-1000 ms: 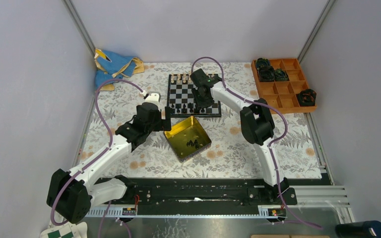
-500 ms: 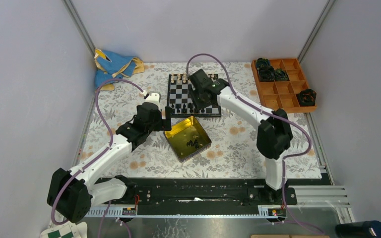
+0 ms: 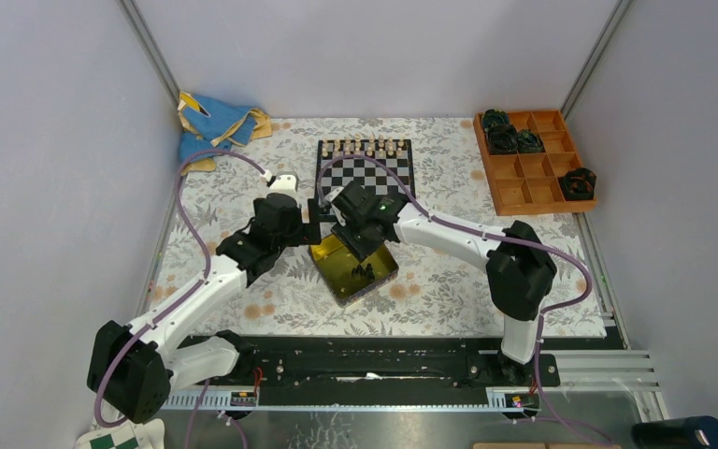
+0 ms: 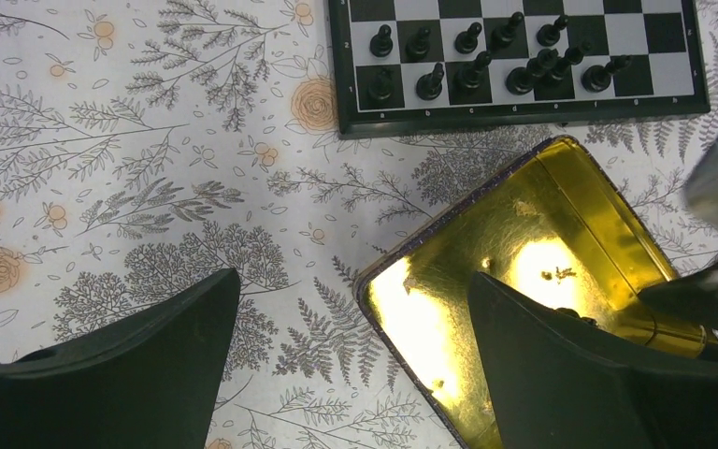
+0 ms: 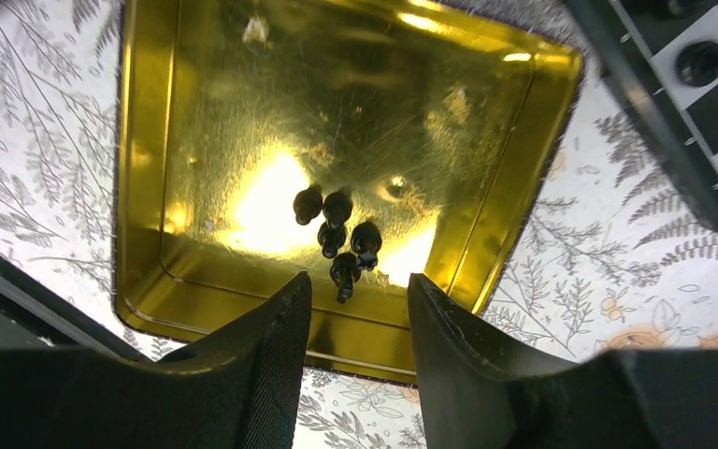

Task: Set up the chess pieces on the board
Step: Pick up the chess piece from the storage box.

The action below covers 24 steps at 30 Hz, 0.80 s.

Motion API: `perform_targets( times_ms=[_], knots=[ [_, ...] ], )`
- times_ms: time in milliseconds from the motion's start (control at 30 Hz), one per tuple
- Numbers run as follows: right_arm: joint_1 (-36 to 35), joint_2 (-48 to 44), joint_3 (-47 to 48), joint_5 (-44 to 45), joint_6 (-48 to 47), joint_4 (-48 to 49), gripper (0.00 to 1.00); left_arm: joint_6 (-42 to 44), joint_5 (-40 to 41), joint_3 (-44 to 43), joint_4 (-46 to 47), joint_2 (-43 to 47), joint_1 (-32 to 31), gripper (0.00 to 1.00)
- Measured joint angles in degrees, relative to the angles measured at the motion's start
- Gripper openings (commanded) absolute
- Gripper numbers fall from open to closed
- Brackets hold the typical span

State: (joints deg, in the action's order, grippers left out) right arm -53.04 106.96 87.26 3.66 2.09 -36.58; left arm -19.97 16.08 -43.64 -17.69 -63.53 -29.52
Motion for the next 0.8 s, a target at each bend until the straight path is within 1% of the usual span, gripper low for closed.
perform_targets(
  times_ms=[200,367,800],
  knots=[
    [-0.57,-0.46,-5.77,-2.29,-0.35,2.99,0.46,-1.16,1.2,0.02,-0.35,2.1,0.04,0.99],
    [-0.59,-0.57,-8.72,-4.17,-0.39,6.03,0.44,-1.64,1.75,0.02,-1.07,2.99,0.07,0.99],
    [-0.59,0.0,-9.4,-6.34,-2.01,9.79,0.39,-2.23,2.21,0.04,-1.66,3.08,0.07,0.99]
  ],
)
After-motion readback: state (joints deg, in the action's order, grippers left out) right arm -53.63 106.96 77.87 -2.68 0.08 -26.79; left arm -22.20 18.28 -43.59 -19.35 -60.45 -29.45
